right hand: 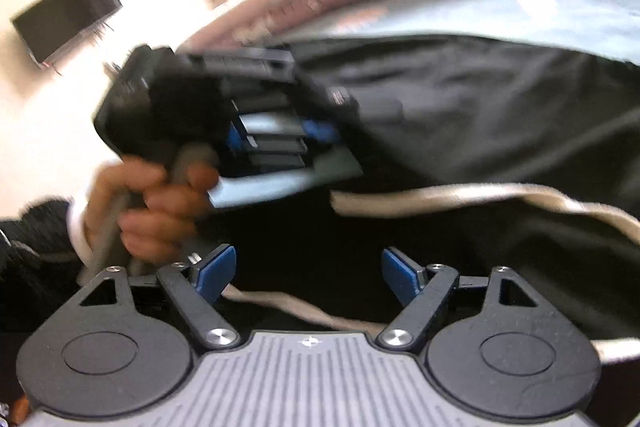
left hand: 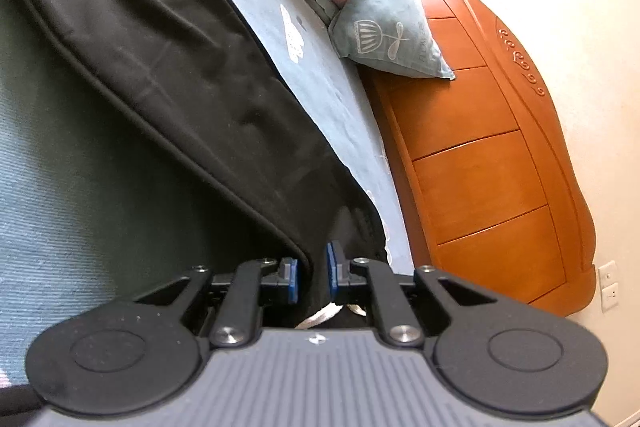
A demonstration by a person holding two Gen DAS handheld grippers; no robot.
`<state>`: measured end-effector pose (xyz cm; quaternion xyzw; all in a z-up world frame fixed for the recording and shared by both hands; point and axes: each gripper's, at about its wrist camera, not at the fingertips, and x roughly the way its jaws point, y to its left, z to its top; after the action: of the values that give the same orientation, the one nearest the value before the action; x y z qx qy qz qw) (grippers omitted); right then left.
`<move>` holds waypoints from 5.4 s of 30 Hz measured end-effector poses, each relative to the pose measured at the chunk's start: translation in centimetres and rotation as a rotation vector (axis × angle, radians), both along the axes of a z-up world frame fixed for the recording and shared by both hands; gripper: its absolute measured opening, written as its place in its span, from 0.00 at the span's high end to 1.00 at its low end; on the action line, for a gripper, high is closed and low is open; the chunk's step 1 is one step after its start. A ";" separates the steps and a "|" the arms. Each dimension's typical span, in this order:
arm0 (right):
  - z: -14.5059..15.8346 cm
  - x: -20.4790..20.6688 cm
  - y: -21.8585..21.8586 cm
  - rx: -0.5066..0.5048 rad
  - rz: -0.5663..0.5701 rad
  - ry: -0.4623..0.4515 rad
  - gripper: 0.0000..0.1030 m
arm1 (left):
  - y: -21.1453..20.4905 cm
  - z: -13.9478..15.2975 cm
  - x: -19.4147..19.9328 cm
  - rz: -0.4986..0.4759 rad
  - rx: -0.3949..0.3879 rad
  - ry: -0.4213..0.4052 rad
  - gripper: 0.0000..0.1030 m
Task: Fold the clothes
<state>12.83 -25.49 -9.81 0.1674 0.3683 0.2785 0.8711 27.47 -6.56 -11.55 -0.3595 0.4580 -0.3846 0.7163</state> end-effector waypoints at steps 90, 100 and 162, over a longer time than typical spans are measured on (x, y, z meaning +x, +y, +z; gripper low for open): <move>3.8 0.9 -17.5 -0.249 -0.453 0.065 0.22 | 5.7 4.5 -2.3 0.444 0.150 0.052 0.91; 4.0 2.7 -11.4 -0.189 -0.171 0.020 0.22 | 1.9 1.5 -5.8 0.200 0.188 0.164 0.69; 2.8 -10.3 34.2 -0.584 0.931 -0.247 0.27 | 32.3 3.8 -30.2 0.887 0.520 0.001 0.39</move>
<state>2.56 8.68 -6.99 -0.2947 0.3602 0.5376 0.7031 -2.71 25.72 -7.71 -0.3295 0.3424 0.0829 0.8760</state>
